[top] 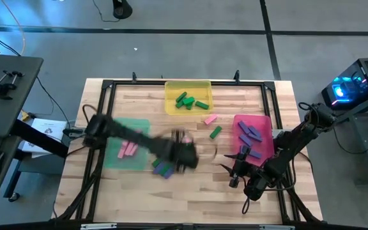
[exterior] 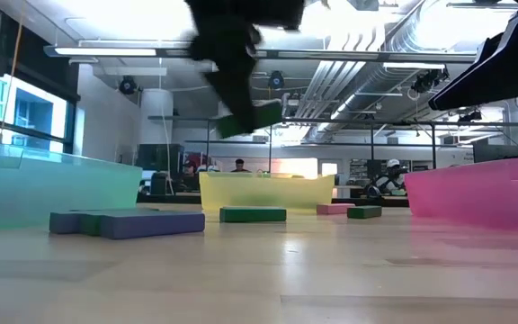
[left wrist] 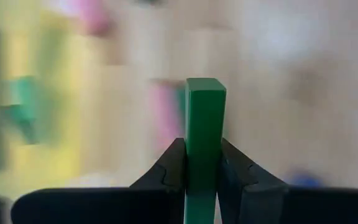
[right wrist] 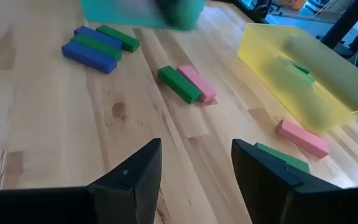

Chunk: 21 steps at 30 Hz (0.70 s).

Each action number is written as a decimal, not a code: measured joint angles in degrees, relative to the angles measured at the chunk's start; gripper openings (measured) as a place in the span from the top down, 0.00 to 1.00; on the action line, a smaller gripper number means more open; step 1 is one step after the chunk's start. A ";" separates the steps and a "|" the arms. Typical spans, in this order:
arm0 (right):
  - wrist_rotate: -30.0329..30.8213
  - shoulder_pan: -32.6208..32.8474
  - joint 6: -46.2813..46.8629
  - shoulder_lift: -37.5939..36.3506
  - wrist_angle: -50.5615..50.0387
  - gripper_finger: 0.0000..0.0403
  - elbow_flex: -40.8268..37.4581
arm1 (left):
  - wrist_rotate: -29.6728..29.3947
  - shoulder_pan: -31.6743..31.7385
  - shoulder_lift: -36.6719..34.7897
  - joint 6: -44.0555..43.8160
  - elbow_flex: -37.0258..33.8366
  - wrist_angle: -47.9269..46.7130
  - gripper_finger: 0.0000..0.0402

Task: Sort blocks
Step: Put the green block into the yellow bin

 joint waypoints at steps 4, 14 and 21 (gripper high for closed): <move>2.27 0.00 -0.01 0.00 0.52 0.56 0.00 | -0.05 14.12 0.00 6.59 1.51 4.99 0.92; 2.37 -0.20 -0.01 -0.02 0.52 0.56 0.00 | 23.80 43.23 4.46 12.30 1.49 13.42 0.92; 2.26 -0.39 0.07 -0.02 0.90 0.56 0.02 | 23.00 44.75 8.28 13.87 1.46 12.18 0.91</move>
